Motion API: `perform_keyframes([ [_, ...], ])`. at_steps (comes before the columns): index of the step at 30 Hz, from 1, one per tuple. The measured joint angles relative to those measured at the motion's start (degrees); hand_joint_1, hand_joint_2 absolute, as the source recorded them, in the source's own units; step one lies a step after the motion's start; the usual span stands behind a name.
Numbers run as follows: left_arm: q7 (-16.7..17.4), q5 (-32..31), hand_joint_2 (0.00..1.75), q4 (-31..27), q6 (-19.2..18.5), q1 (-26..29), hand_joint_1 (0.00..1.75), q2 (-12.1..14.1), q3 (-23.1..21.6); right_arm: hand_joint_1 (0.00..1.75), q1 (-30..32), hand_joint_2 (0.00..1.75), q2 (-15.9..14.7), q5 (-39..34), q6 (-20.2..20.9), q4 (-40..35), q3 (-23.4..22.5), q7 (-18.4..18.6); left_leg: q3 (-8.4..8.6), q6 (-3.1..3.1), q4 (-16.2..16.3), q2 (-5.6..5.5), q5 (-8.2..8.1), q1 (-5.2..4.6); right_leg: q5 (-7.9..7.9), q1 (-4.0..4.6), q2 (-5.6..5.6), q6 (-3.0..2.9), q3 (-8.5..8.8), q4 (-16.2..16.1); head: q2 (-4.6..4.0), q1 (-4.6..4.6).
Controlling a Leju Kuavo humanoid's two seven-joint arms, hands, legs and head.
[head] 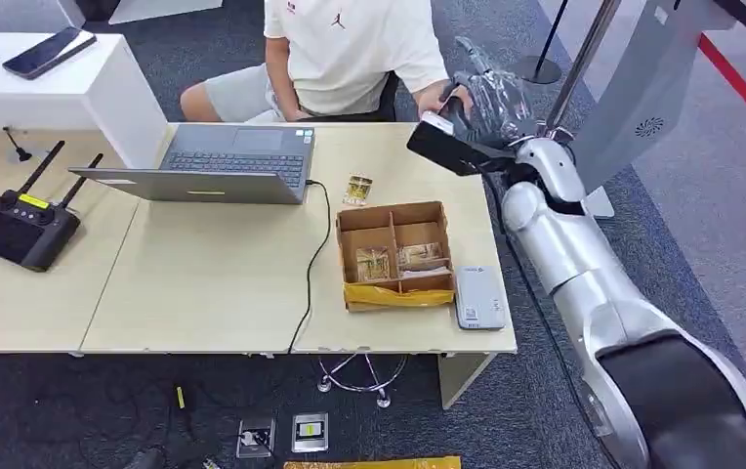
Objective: Pass the card to the sensor for recognition and then transmit it.
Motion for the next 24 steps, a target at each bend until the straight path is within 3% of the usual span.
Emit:
perform_keyframes([
  [4,0.0,-0.1,0.0,0.0,-0.1,-0.3,0.0,0.0,-0.4,1.75,0.0,1.75,0.9,-0.3,0.0,3.3,0.4,0.0,0.0,0.0,0.0,-0.01,0.0,-0.01,0.0,-0.01,0.0,0.0,0.0,0.0,0.0,0.0],
  [5,0.0,-0.1,0.0,0.0,-0.1,-0.3,0.0,0.0,-0.6,1.13,0.0,1.75,1.0,-0.3,-0.1,4.1,0.8,0.0,0.0,0.0,0.0,-0.01,0.0,-0.01,0.0,-0.02,0.01,0.0,0.0,0.0,0.0,0.0],
  [6,0.0,-0.1,0.0,0.0,-0.1,-0.3,0.0,0.0,-0.8,1.13,0.0,1.75,1.2,-0.3,-0.1,4.7,0.9,0.0,0.0,0.0,0.0,-0.01,0.0,-0.02,0.0,-0.02,0.01,0.0,0.0,0.0,0.0,0.0],
  [7,0.0,-0.1,0.0,0.0,-0.1,-0.3,0.0,0.0,-0.9,0.05,0.0,1.75,1.3,-0.3,-0.1,5.3,1.0,0.0,0.0,0.0,0.0,-0.01,0.0,-0.02,0.0,-0.02,0.0,0.0,0.0,0.0,0.0,0.0],
  [18,0.0,1.7,0.0,0.0,1.2,0.7,0.0,0.1,-1.3,0.0,0.2,1.75,1.4,0.3,-2.9,8.0,2.6,1.1,0.0,0.0,0.0,0.0,0.0,-0.01,0.0,-0.01,0.02,0.0,-0.03,0.0,0.0,0.0],
  [24,0.0,3.9,0.0,0.0,3.0,1.9,0.0,0.1,-1.3,0.0,0.7,1.75,0.0,-0.1,-8.1,8.2,2.7,0.7,0.01,0.0,0.0,0.01,0.0,-0.02,0.0,-0.02,0.04,0.0,-0.04,0.0,0.0,0.0],
])
